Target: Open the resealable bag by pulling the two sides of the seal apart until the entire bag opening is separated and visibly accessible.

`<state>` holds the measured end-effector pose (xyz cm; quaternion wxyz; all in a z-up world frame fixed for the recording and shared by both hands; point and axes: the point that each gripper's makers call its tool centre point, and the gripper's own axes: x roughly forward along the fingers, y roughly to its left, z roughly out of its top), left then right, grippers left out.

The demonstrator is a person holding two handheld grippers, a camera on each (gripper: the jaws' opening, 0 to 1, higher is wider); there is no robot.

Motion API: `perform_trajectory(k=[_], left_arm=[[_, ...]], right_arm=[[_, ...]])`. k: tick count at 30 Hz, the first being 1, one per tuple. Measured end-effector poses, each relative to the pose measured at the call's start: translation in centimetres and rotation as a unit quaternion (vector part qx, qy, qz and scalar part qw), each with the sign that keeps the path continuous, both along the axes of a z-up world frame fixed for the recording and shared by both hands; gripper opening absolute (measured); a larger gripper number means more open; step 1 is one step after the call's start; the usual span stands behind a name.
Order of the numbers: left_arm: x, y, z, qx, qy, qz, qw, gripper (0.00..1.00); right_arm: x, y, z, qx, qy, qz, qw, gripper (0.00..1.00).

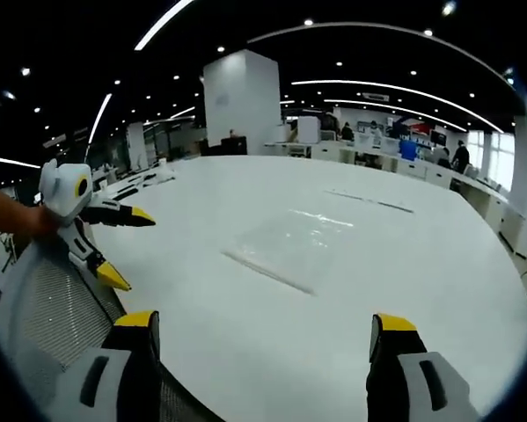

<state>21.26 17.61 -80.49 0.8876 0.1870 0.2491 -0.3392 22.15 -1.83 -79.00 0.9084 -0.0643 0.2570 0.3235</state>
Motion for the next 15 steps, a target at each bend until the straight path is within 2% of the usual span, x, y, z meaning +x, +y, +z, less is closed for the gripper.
perform_trajectory(k=[3, 15], left_arm=[[-0.06, -0.13, 0.14, 0.006, -0.007, -0.006, 0.9999, 0.74], [-0.25, 0.22, -0.52, 0.029, 0.000, -0.012, 0.9995, 0.68]], right_arm=[[-0.09, 0.06, -0.06, -0.004, 0.000, 0.004, 1.0000, 0.97], [-0.02, -0.02, -0.21, -0.009, 0.003, 0.003, 0.9999, 0.93]])
